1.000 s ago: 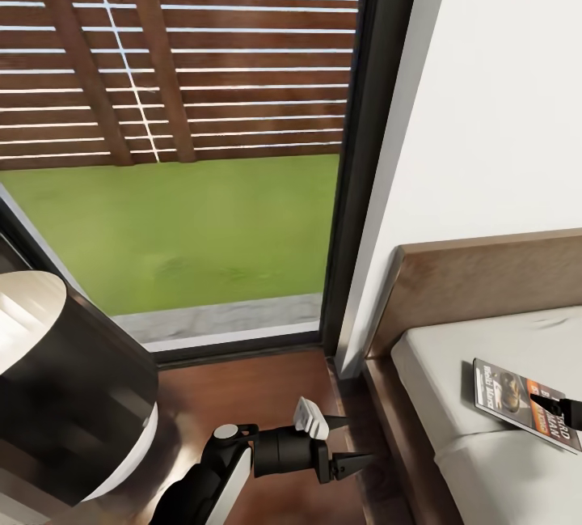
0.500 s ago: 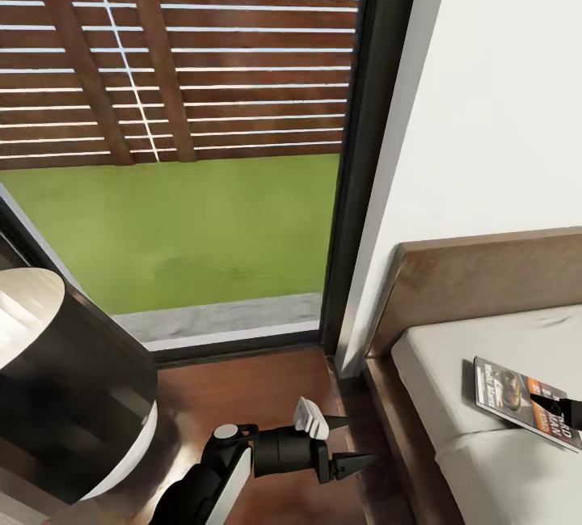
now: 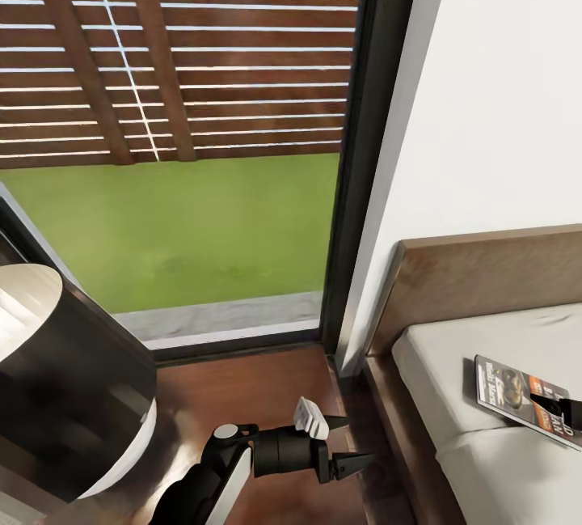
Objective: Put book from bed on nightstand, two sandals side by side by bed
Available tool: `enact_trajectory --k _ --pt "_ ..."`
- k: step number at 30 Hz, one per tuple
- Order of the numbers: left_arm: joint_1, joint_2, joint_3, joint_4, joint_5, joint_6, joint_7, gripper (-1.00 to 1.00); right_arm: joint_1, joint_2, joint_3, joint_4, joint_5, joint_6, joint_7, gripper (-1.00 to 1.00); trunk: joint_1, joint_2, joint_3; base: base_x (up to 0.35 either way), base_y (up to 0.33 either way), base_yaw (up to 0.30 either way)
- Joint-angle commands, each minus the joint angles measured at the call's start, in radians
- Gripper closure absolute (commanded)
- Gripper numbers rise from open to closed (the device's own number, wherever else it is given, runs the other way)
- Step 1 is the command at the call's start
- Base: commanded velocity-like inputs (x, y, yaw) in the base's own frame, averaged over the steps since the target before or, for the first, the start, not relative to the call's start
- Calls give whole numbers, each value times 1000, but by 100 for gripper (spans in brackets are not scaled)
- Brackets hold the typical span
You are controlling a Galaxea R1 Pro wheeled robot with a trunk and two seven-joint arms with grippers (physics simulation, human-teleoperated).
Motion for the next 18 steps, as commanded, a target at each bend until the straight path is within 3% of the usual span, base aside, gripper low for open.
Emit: enact_trajectory --k 1,18 --pt "-1 0 -1 0 8 10 -1 -100 -1 1 -4 -1 6 6 8 -100 0 0 -1 0 0 0" --pt "-1 0 -1 0 8 10 -1 -100 -1 1 -4 -1 6 5 10 -100 0 0 -1 0 0 0"
